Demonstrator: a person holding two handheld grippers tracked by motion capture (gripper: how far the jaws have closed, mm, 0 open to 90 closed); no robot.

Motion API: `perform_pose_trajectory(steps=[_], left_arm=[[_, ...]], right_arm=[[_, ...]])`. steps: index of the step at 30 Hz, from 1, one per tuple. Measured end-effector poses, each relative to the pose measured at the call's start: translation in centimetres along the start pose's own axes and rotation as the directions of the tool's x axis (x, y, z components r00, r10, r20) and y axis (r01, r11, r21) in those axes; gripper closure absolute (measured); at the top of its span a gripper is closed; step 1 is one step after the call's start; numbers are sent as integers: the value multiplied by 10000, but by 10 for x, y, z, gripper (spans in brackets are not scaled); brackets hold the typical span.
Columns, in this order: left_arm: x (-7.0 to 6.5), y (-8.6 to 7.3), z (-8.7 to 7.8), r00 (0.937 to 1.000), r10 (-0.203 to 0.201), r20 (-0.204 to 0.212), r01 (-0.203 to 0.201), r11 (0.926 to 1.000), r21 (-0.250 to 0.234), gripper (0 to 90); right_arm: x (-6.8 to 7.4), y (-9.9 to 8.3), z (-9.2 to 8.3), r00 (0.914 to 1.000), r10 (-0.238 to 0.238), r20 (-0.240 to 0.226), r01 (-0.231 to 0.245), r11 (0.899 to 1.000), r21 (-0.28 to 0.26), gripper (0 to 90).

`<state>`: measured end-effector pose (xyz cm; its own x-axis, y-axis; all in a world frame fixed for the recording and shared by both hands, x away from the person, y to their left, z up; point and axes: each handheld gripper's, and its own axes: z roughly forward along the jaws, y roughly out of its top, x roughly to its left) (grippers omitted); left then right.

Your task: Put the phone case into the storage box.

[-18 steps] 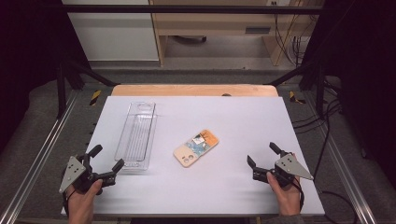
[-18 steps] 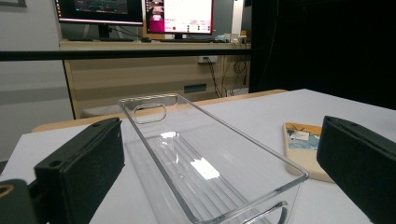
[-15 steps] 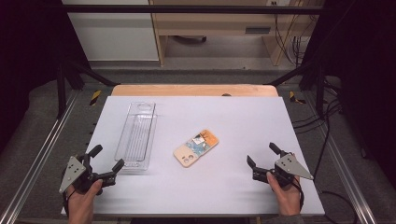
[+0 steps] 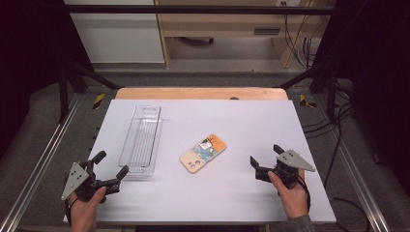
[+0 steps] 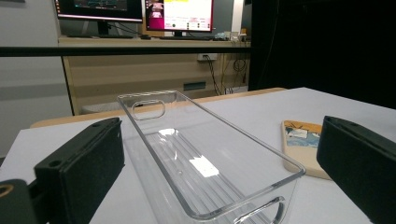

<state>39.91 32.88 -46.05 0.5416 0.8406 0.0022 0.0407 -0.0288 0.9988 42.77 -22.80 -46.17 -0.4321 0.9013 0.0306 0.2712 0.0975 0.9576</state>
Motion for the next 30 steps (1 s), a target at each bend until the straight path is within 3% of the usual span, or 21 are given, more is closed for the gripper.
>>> perform_pose_trajectory(steps=[4, 6, 10, 12, 17, 18, 22, 26, 30], left_arm=[[0, 0, 0, 10000, -30, 23, 30, 10000, -19, 6], [0, 0, 0, 10000, -64, 23, 64, 10000, -29, 6], [0, 0, 0, 10000, -68, 45, 68, 10000, -23, 6], [-1, 0, 0, 10000, -62, 59, 62, 10000, -25, 6], [-1, 0, 1, 9999, -64, 79, 64, 10000, -28, 6], [-1, 0, 1, 10000, -58, 78, 59, 10000, -28, 6], [-1, 0, 1, 9999, -85, 80, 85, 10000, -30, 6], [-2, 0, 1, 9999, -74, 114, 75, 10000, -38, 6], [-2, 0, 1, 9999, -71, 146, 71, 10000, -25, 6]], right_arm=[[2, 10, 6, 9997, -209, -91, 211, 9994, 267, 36], [8, 22, 15, 9976, -644, -254, 659, 9961, 595, 37], [13, 30, 24, 9946, -941, -440, 977, 9913, 883, 41], [20, 39, 35, 9895, -1288, -648, 1358, 9836, 1184, 44], [29, 48, 48, 9835, -1551, -928, 1676, 9748, 1476, 47], [35, 52, 57, 9789, -1749, -1054, 1910, 9669, 1689, 50], [42, 57, 66, 9759, -1808, -1224, 2020, 9604, 1918, 53], [56, 64, 86, 9645, -2127, -1566, 2454, 9410, 2331, 54], [66, 67, 100, 9588, -2198, -1798, 2617, 9296, 2594, 57]])
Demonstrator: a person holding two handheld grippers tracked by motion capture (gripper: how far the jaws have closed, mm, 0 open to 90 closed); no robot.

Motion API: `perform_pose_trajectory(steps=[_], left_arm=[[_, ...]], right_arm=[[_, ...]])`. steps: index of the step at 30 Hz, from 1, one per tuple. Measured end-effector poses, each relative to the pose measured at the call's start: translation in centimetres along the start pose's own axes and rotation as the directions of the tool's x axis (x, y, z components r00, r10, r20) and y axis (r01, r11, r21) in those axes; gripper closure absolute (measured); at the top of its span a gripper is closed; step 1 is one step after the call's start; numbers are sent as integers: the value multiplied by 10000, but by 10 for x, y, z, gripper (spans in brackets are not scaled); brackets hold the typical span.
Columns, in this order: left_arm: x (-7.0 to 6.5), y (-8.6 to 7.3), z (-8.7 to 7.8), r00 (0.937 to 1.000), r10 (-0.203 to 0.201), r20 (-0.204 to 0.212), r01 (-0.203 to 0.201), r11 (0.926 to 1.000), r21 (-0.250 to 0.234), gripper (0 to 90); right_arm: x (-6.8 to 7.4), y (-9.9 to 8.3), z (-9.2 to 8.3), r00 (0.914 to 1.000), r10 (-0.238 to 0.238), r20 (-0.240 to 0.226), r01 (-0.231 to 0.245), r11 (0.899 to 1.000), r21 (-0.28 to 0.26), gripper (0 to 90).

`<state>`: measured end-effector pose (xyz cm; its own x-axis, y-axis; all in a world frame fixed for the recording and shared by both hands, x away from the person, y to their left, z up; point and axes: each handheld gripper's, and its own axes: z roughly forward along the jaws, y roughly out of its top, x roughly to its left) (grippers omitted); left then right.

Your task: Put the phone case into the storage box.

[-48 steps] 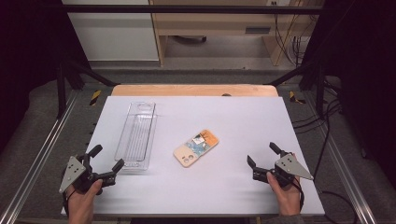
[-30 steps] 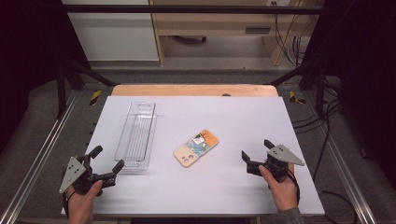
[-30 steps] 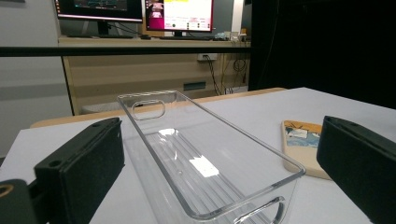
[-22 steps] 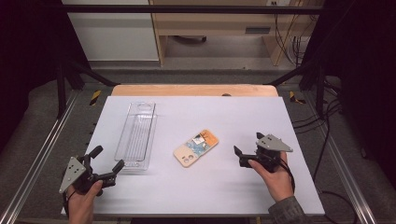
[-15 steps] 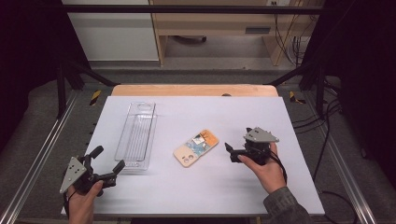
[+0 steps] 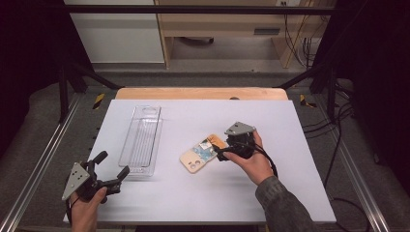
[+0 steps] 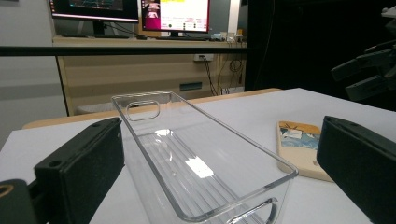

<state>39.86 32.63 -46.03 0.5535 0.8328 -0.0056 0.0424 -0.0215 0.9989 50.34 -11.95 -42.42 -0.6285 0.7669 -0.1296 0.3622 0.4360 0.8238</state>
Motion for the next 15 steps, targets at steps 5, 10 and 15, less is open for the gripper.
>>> perform_pose_trajectory(steps=[5, 10, 15], left_arm=[[0, 0, 0, 10000, -32, 4, 32, 10000, -9, 6], [1, 0, -1, 9999, -129, -16, 129, 9999, -37, 6], [1, 0, 0, 9999, -147, 2, 147, 9999, -44, 6]], right_arm=[[6, 8, 16, 9997, 163, -184, -157, 9994, 299, 67], [14, 18, 39, 9987, 344, -380, -317, 9970, 704, 79], [21, 25, 54, 9982, 268, -534, -225, 9967, 782, 110]])
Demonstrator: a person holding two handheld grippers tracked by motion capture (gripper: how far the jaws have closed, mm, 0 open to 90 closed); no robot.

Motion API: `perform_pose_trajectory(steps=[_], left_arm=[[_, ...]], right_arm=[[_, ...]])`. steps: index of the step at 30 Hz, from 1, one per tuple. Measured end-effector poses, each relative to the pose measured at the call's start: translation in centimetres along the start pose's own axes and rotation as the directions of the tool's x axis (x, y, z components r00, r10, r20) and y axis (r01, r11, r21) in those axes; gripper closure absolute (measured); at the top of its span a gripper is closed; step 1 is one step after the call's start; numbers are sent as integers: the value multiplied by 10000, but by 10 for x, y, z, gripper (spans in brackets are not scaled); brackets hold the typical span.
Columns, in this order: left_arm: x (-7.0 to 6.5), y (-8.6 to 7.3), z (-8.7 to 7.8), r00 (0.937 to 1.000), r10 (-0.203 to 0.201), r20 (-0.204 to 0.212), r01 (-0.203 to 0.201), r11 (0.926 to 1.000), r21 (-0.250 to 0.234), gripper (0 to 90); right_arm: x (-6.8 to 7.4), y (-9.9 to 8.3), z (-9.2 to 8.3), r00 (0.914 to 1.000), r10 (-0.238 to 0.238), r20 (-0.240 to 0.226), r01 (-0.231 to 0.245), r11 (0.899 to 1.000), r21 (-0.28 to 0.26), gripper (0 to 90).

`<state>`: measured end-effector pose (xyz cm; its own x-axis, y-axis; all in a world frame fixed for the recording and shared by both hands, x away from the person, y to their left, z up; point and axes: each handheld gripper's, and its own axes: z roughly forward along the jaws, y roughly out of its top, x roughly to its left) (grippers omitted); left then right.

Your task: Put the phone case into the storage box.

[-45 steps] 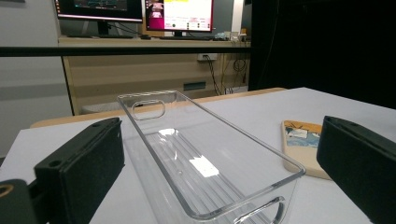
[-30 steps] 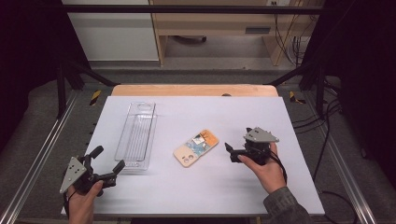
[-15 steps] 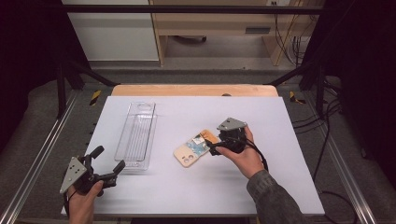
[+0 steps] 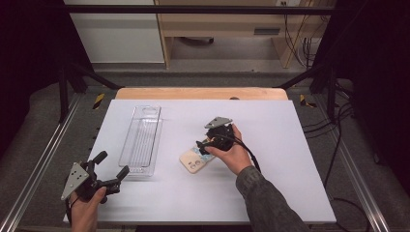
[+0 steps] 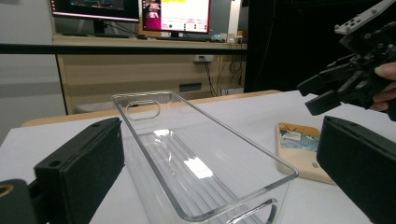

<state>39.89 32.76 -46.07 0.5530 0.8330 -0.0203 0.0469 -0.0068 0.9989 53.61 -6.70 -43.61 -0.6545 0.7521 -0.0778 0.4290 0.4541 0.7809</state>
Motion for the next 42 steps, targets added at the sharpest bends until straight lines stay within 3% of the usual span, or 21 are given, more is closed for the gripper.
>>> perform_pose_trajectory(steps=[6, 7, 10, 11, 14, 15, 27, 39, 42], left_arm=[[0, 0, 0, 10000, 6, 2, -6, 10000, 23, 6], [0, 0, 0, 10000, 11, 8, -11, 10000, 28, 7], [0, 0, 0, 10000, 9, 9, -9, 10000, 26, 7], [0, 0, 0, 10000, 10, 12, -10, 10000, 20, 7], [0, 0, 0, 10000, 0, 22, 0, 10000, -2, 7], [0, 0, 0, 10000, -13, 14, 13, 10000, -11, 7], [-1, 1, 0, 10000, 42, 7, -42, 10000, -55, 7], [-2, 2, 0, 10000, 70, 66, -69, 9999, -74, 7], [-2, 2, 0, 10000, 68, 70, -68, 9999, -77, 7]], right_arm=[[5, 1, 18, 9995, 252, -174, -250, 9996, 141, 199], [7, 1, 24, 9994, 254, -214, -249, 9994, 240, 266], [8, 1, 30, 9993, 287, -231, -280, 9991, 314, 326], [10, 1, 36, 9993, 244, -266, -237, 9993, 281, 421], [11, 1, 40, 9991, 267, -324, -260, 9994, 215, 483], [12, 1, 44, 9990, 277, -362, -269, 9994, 205, 555], [15, -1, 61, 9997, 118, -210, -110, 9991, 405, 862], [15, -4, 71, 10000, 4, -87, 7, 9922, 1243, 900], [14, -3, 71, 9996, 247, -148, -224, 9899, 1398, 900]])
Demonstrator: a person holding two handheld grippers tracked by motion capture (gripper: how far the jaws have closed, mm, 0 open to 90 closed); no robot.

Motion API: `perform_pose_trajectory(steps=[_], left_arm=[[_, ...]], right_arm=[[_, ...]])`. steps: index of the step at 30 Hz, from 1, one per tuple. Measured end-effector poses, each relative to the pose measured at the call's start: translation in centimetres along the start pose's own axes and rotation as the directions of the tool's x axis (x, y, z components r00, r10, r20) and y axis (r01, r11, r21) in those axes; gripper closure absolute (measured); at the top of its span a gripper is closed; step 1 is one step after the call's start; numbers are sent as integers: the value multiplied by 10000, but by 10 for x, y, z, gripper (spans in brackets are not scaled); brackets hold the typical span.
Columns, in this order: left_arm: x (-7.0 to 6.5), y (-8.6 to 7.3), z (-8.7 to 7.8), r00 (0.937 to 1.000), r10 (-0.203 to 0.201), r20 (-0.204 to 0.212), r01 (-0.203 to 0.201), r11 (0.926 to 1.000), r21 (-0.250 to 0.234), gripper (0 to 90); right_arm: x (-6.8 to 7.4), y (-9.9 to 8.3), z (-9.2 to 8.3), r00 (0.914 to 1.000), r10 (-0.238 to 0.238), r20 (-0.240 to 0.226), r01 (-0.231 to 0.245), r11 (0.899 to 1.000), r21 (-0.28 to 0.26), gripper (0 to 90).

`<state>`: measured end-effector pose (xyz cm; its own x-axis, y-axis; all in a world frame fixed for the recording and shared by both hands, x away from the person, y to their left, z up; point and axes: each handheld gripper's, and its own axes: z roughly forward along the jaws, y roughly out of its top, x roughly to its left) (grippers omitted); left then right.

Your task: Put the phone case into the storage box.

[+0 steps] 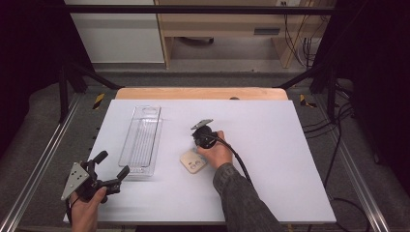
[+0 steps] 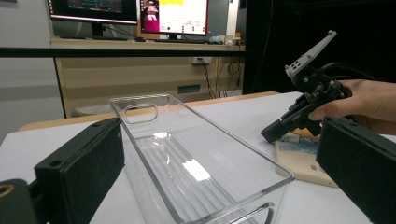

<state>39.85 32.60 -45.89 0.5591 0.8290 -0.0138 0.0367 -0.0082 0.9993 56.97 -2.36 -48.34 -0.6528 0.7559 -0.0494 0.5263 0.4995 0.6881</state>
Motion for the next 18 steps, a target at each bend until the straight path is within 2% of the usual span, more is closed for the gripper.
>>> perform_pose_trajectory(steps=[4, 5, 7, 11, 15, 18], left_arm=[[0, 0, 0, 10000, 16, 12, -16, 10000, 3, 7], [0, 0, 0, 10000, 21, 12, -21, 10000, 1, 7], [0, 0, 0, 10000, 25, 14, -25, 10000, 4, 7], [-1, 0, 0, 10000, 34, 14, -34, 10000, 16, 7], [-1, 0, 0, 10000, 75, 33, -75, 10000, 39, 8], [-2, 0, 1, 10000, 76, 34, -76, 10000, 34, 8]], right_arm=[[-1, 0, -2, 9999, 112, -89, -110, 9996, 264, 900], [-1, -1, -4, 10000, -90, -29, 91, 9993, 356, 900], [-1, -3, -7, 10000, -92, -39, 93, 9990, 442, 900], [0, -10, -14, 9999, 31, -114, -25, 9987, 500, 900], [-1, -16, -20, 10000, -64, -35, 66, 9982, 598, 900], [-2, -22, -26, 9999, 149, -71, -144, 9981, 598, 900]])
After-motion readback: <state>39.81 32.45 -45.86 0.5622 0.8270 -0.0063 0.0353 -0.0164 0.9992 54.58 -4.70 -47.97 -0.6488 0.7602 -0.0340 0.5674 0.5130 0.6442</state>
